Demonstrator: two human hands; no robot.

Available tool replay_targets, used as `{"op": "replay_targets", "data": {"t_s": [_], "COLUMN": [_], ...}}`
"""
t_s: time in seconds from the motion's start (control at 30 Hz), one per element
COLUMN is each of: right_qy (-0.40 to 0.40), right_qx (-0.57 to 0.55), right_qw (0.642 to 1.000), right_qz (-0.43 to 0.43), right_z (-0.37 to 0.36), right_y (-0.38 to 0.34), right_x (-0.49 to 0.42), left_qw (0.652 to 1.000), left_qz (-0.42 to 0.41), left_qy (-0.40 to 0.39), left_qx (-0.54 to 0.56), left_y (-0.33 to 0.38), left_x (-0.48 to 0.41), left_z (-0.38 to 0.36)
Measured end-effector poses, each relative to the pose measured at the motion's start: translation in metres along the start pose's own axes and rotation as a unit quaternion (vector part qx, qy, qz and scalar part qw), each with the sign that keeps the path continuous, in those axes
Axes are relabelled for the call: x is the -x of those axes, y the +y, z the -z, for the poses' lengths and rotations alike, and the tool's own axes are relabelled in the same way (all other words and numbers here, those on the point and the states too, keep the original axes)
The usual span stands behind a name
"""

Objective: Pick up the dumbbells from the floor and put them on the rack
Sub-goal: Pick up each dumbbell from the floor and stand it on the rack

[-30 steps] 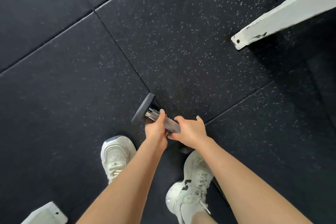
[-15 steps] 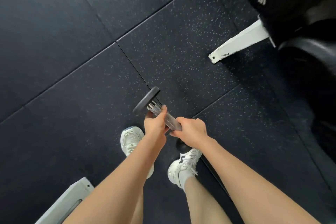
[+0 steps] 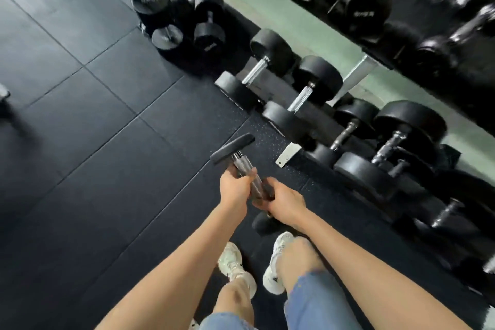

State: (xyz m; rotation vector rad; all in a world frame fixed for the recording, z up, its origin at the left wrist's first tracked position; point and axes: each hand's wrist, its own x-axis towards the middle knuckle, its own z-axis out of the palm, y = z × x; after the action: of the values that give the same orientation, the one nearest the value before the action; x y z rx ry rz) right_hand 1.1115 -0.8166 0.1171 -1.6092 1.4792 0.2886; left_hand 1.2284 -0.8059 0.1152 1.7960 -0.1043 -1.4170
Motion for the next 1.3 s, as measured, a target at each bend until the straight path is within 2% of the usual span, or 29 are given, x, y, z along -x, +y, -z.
{"op": "replay_targets", "data": {"t_s": [0.17, 0.37, 0.67, 1.0, 1.2, 1.3], "right_qy": [0.058, 0.111, 0.18, 0.235, 0.254, 0.275], "right_qx": [-0.138, -0.205, -0.268, -0.355, -0.416, -0.425], "right_qw": [0.989, 0.972, 0.946, 0.903, 0.867, 0.852], "right_qz": [0.003, 0.014, -0.011, -0.056, -0.106, -0.136], "right_z": [0.059, 0.145, 0.27, 0.357, 0.392, 0.405], "right_y": [-0.038, -0.06, -0.081, -0.127, -0.16, -0.178], "right_x": [0.016, -0.018, -0.118, -0.225, -0.288, -0.318], "left_qw": [0.991, 0.978, 0.949, 0.907, 0.848, 0.798], "left_qz": [-0.086, -0.145, -0.178, -0.204, -0.225, -0.248], "left_qy": [-0.041, -0.073, -0.115, -0.141, -0.171, -0.19], "left_qx": [-0.094, -0.132, -0.231, -0.34, -0.448, -0.515], "left_y": [0.087, 0.174, 0.303, 0.419, 0.472, 0.495], "left_x": [0.023, 0.001, -0.076, -0.167, -0.222, -0.247], "left_z": [-0.023, -0.084, -0.196, -0.276, -0.312, -0.328]}}
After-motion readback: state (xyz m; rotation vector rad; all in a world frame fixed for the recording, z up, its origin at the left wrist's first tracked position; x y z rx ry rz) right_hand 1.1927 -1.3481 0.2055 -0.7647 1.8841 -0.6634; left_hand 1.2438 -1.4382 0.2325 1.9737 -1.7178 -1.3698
